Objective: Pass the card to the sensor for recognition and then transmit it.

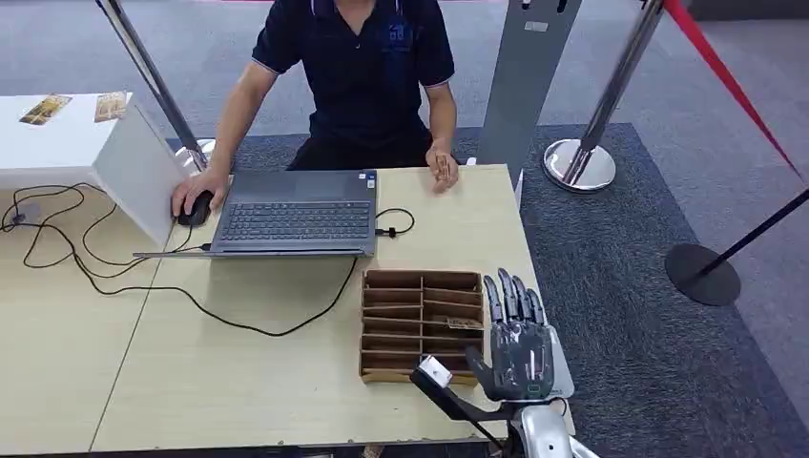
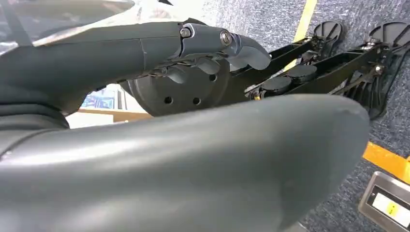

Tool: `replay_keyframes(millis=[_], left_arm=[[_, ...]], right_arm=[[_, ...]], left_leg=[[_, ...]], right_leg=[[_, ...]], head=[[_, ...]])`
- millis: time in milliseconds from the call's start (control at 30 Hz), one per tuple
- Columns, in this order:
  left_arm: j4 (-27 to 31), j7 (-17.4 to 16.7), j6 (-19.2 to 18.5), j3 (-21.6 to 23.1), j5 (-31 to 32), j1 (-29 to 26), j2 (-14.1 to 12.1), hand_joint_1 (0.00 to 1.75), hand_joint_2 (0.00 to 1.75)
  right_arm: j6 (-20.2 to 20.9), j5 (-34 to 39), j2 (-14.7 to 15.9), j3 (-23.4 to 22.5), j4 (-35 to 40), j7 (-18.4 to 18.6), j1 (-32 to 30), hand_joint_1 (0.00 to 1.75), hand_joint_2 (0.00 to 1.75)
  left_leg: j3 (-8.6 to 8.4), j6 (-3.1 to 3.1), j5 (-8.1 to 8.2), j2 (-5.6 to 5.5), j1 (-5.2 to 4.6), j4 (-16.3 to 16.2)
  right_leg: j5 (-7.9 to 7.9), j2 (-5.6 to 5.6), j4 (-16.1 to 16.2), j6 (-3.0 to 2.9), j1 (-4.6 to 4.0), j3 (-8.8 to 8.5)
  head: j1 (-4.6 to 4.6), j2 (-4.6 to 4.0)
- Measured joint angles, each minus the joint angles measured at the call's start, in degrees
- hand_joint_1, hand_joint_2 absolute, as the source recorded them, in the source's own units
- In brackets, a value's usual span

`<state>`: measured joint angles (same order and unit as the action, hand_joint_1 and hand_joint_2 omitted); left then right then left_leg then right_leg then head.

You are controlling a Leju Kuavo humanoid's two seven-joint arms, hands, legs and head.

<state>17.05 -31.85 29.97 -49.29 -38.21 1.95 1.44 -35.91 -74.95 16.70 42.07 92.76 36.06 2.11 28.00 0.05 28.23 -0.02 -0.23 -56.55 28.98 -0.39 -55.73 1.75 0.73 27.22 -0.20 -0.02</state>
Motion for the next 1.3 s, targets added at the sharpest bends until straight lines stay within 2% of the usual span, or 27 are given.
replay_keyframes(millis=[933, 1300], left_arm=[[0.0, 0.3, 0.0, 0.0, 0.0, 0.0, 0.0, 0.0, 0.0], [0.0, 0.3, 0.0, 0.0, 0.0, 0.0, 0.0, 0.0, 0.0]], right_arm=[[-0.2, 0.6, -0.4, 0.1, 0.0, 0.0, 0.6, 0.0, 1.75], [-0.1, 1.2, -0.8, 0.2, -0.1, 0.0, 0.9, 0.17, 1.75]], left_leg=[[0.0, 0.0, 0.0, 0.0, 0.0, 0.0], [0.0, 0.0, 0.0, 0.0, 0.0, 0.0]], right_leg=[[0.0, 0.0, 0.0, 0.0, 0.0, -0.01], [0.0, 0.0, 0.0, 0.0, 0.0, -0.01]], head=[[0.0, 0.0], [0.0, 0.0]])
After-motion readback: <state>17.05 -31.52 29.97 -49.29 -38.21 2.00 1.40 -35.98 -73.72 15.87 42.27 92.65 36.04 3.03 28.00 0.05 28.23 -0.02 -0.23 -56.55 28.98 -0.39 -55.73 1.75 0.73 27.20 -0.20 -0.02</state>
